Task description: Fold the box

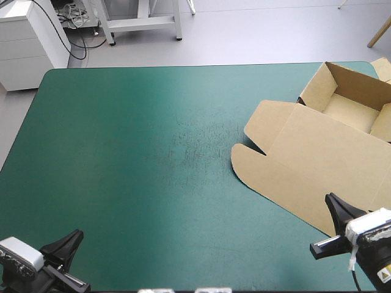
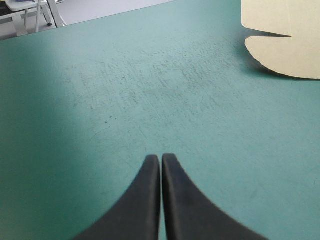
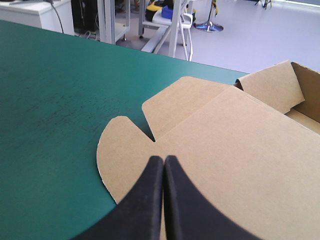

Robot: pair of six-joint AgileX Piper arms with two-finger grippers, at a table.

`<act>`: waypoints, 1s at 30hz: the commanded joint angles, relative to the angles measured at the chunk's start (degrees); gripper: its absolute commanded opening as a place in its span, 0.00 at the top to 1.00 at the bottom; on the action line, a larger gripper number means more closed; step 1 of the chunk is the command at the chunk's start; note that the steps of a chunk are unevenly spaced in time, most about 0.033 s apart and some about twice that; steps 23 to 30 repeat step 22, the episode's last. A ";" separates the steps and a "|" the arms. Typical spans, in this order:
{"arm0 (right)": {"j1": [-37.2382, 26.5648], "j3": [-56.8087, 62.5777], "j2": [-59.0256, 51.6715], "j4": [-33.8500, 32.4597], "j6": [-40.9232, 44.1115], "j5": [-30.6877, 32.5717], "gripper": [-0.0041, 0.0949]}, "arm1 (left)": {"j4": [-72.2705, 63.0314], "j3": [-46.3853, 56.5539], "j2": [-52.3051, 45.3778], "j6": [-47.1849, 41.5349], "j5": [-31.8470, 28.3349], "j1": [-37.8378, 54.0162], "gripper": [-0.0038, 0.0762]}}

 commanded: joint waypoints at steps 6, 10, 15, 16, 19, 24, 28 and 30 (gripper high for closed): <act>0.19 7.47 -10.90 -0.16 5.17 -6.13 0.98 | -0.54 1.93 -1.91 -0.29 -8.85 -0.02 0.96; 0.19 8.07 -14.12 -4.59 8.91 -7.28 0.98 | -0.43 2.03 -1.91 -1.01 -9.24 0.07 0.96; 0.19 8.18 -13.87 -12.03 18.48 -5.01 0.98 | -0.29 2.03 -1.91 -2.06 -9.13 0.07 0.96; 0.19 8.18 -13.96 -13.31 20.25 -5.01 0.98 | -0.29 2.03 -1.91 -2.06 -9.13 0.07 0.96; 0.19 8.18 -13.96 -15.68 23.47 -5.01 0.98 | -0.52 2.03 -1.91 -2.06 -9.13 0.07 0.96; 0.19 8.18 -13.96 -15.69 23.65 -5.12 0.98 | -0.52 2.03 -1.91 -2.06 -9.13 0.07 0.96; 0.19 8.18 -13.96 -15.69 23.65 -5.12 0.98 | -0.52 2.03 -1.91 -2.06 -9.13 0.07 0.96; 0.19 8.18 -13.96 -15.69 23.65 -5.12 0.98 | -0.52 2.03 -1.91 -2.06 -9.13 0.07 0.96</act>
